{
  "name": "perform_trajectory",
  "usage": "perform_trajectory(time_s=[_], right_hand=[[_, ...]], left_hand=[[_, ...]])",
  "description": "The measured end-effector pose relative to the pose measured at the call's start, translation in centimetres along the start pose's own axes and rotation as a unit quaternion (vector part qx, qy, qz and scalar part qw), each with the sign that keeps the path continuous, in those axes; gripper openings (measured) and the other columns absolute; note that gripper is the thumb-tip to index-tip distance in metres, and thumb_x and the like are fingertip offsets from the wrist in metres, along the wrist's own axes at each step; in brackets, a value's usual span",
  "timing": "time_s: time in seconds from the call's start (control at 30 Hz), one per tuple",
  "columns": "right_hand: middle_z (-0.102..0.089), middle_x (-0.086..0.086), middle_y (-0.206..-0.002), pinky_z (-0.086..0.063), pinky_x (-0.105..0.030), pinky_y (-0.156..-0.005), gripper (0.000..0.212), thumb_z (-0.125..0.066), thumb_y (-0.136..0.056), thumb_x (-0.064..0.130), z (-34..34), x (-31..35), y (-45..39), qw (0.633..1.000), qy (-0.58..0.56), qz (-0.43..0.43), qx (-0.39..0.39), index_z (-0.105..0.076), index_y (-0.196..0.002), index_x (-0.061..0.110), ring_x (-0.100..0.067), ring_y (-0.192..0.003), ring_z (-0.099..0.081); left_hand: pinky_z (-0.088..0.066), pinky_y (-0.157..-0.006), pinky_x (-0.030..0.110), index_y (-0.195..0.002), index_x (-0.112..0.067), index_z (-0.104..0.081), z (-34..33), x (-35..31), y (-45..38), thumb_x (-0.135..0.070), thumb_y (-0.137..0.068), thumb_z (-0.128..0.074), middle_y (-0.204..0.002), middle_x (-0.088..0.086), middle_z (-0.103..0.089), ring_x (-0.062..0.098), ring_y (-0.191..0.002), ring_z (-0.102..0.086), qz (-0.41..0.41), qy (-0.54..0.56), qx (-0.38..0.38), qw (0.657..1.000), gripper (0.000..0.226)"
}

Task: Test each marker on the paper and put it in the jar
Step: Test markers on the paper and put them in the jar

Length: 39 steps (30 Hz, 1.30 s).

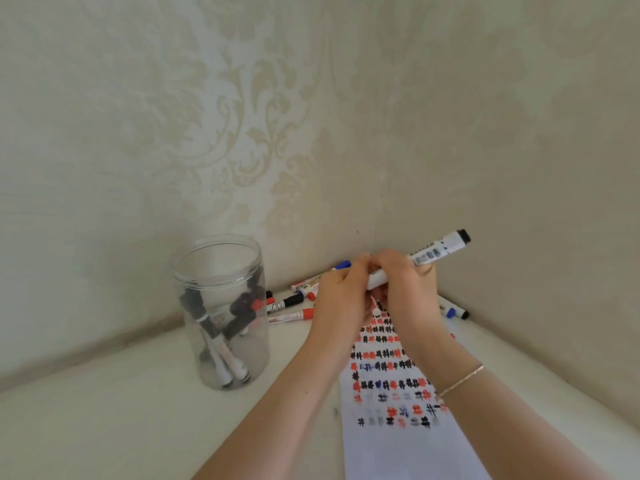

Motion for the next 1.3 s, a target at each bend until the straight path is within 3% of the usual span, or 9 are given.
perform_trajectory(time_s=[0.2,0.43,0.53,0.6,0.67,0.77,0.93,1.1,1.3], right_hand=[[-0.04,-0.001,-0.044,-0.031,-0.021,-0.039,0.042,-0.049,-0.086,0.002,-3.7,1.5,-1.7,0.996,-0.011,0.022,0.083,-0.044,-0.046,0.014,-0.012,-0.04,-0.036],[-0.033,-0.002,-0.048,-0.028,-0.027,-0.047,0.062,-0.051,-0.083,0.067,-5.7,-1.9,-5.6,0.971,-0.053,-0.171,0.158,-0.038,-0.053,0.014,-0.018,-0.043,-0.03],[-0.049,-0.003,-0.06,-0.039,-0.027,-0.05,0.037,-0.059,-0.089,0.043,-4.5,-3.7,-6.9,0.967,0.197,-0.105,0.123,-0.053,-0.072,0.012,-0.015,-0.049,-0.043],[-0.057,-0.003,-0.074,-0.044,-0.025,-0.054,0.004,-0.059,-0.089,0.016,-5.0,-5.0,-7.0,0.895,0.419,-0.005,0.155,-0.058,-0.091,0.014,-0.013,-0.059,-0.051],[-0.062,-0.006,-0.099,-0.052,-0.029,-0.071,0.025,-0.053,-0.088,0.006,-6.2,-7.6,-6.5,0.813,0.535,0.051,0.222,-0.059,-0.109,0.017,-0.018,-0.082,-0.06],[-0.053,-0.004,-0.123,-0.044,-0.033,-0.094,0.035,-0.054,-0.091,0.013,-7.7,-10.3,-5.5,0.736,0.609,0.123,0.269,-0.056,-0.125,0.02,-0.023,-0.113,-0.051],[-0.054,-0.005,-0.12,-0.036,-0.032,-0.09,0.027,-0.043,-0.094,0.012,-8.6,-12.9,-4.9,0.662,0.671,0.186,0.278,-0.056,-0.117,0.017,-0.025,-0.11,-0.048],[-0.053,0.002,-0.106,-0.036,-0.024,-0.079,0.019,-0.051,-0.091,0.018,-8.5,-12.2,-5.2,0.706,0.632,0.159,0.278,-0.058,-0.108,0.021,-0.019,-0.101,-0.052],[-0.064,0.006,-0.081,-0.045,-0.011,-0.055,0.011,-0.067,-0.081,0.012,-6.6,-9.5,-7.2,0.876,0.437,0.001,0.203,-0.067,-0.084,0.023,-0.006,-0.069,-0.058]], left_hand=[[-0.026,-0.04,0.021,-0.049,-0.013,-0.05,2.1,-2.9,-0.3,-0.03,-0.098,-0.046,-0.038,-0.007,-0.031,0.008,-0.034,-0.028,-0.011,-0.021,-0.015,1.0,0.052],[-0.048,-0.069,0.013,-0.099,-0.025,-0.053,8.2,-10.2,-0.8,-0.025,-0.093,-0.058,-0.081,-0.01,-0.07,0.004,-0.072,-0.065,-0.191,-0.356,-0.105,0.909,0.008],[-0.041,-0.054,0.004,-0.089,-0.022,-0.057,11.8,-12.7,0.3,-0.024,-0.087,-0.065,-0.07,-0.009,-0.071,-0.007,-0.062,-0.064,-0.213,-0.381,-0.174,0.883,0.008],[-0.041,-0.052,0.006,-0.079,-0.021,-0.059,13.0,-13.9,1.1,-0.026,-0.084,-0.068,-0.063,-0.008,-0.069,-0.003,-0.059,-0.064,-0.233,-0.396,-0.205,0.864,0.011],[-0.042,-0.053,0.013,-0.075,-0.019,-0.057,13.0,-14.4,1.6,-0.029,-0.084,-0.066,-0.059,-0.007,-0.063,0.006,-0.058,-0.06,-0.259,-0.423,-0.229,0.838,0.016],[-0.037,-0.057,0.033,-0.079,-0.017,-0.05,12.5,-14.3,2.0,-0.035,-0.09,-0.056,-0.062,-0.008,-0.053,0.011,-0.058,-0.051,-0.274,-0.46,-0.254,0.806,0.022],[-0.036,-0.051,0.028,-0.086,-0.02,-0.039,11.7,-14.5,2.9,-0.039,-0.096,-0.042,-0.068,-0.012,-0.052,0.007,-0.057,-0.053,-0.356,-0.434,-0.265,0.784,0.022],[-0.047,-0.052,0.031,-0.114,-0.025,-0.035,12.4,-14.4,3.0,-0.035,-0.097,-0.048,-0.07,-0.009,-0.055,0.011,-0.059,-0.057,-0.399,-0.419,-0.261,0.773,0.024],[-0.041,-0.048,0.029,-0.113,-0.023,-0.047,12.7,-12.3,1.3,-0.039,-0.097,-0.046,-0.059,-0.012,-0.044,0.014,-0.052,-0.047,-0.306,-0.576,-0.247,0.717,0.023]])
Point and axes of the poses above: each hand's wrist, its own y-axis away from the middle knuckle, its own z-axis out of the back of the hand, x = y × z, the point moved 7 cm from there along -y, towards the middle knuckle
